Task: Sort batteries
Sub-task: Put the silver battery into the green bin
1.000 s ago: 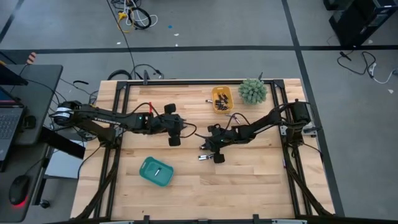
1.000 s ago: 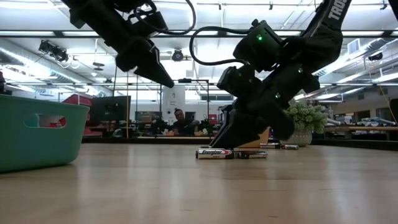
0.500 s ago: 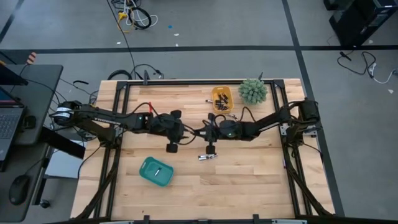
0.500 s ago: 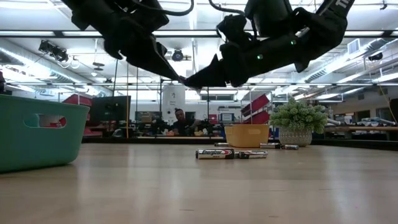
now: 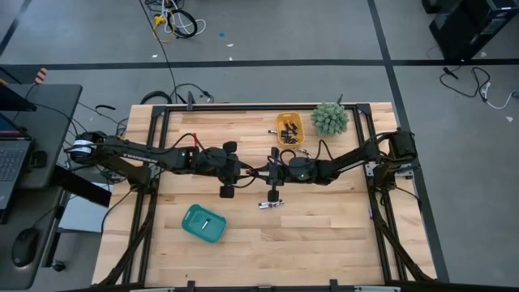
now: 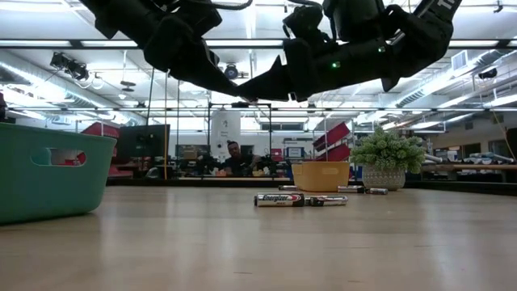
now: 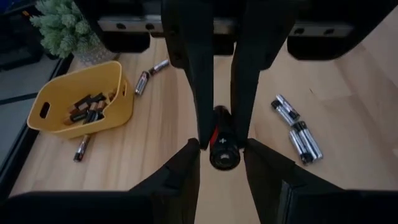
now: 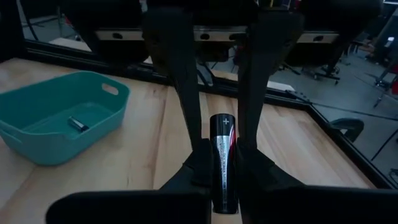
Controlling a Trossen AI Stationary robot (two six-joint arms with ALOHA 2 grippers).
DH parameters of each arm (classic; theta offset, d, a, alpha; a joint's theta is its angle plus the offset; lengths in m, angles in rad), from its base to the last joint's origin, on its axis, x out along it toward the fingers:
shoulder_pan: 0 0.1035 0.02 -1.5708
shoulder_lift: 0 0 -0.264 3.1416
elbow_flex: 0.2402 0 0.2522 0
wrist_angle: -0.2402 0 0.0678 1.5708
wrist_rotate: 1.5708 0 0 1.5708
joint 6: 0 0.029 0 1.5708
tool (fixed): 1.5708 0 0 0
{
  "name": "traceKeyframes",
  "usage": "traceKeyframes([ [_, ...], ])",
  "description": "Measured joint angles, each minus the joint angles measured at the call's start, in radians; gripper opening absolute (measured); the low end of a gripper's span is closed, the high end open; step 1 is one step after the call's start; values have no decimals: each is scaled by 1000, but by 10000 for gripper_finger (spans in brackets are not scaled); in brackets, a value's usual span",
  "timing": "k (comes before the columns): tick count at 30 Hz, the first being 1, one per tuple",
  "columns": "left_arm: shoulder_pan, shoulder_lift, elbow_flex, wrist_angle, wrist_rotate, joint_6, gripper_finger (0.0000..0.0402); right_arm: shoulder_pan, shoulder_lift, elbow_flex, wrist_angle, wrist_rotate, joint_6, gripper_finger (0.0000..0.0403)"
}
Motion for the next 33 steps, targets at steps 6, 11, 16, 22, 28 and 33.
traceKeyframes([
  [6,0,0,0,6,0,-1,95,0,0,0,3,0,0,30],
  [11,0,0,0,3,-2,-4,55,0,0,0,3,2,2,30],
  [16,1,-1,0,3,22,-4,16,0,0,-1,-1,1,12,48],
  [22,0,-1,0,0,30,-14,16,9,0,-1,-2,1,19,123],
  [28,0,-32,0,-81,18,-82,16,29,-6,3,11,0,63,150],
  [33,-29,-78,0,-137,20,-98,16,55,-6,3,-2,13,94,150],
])
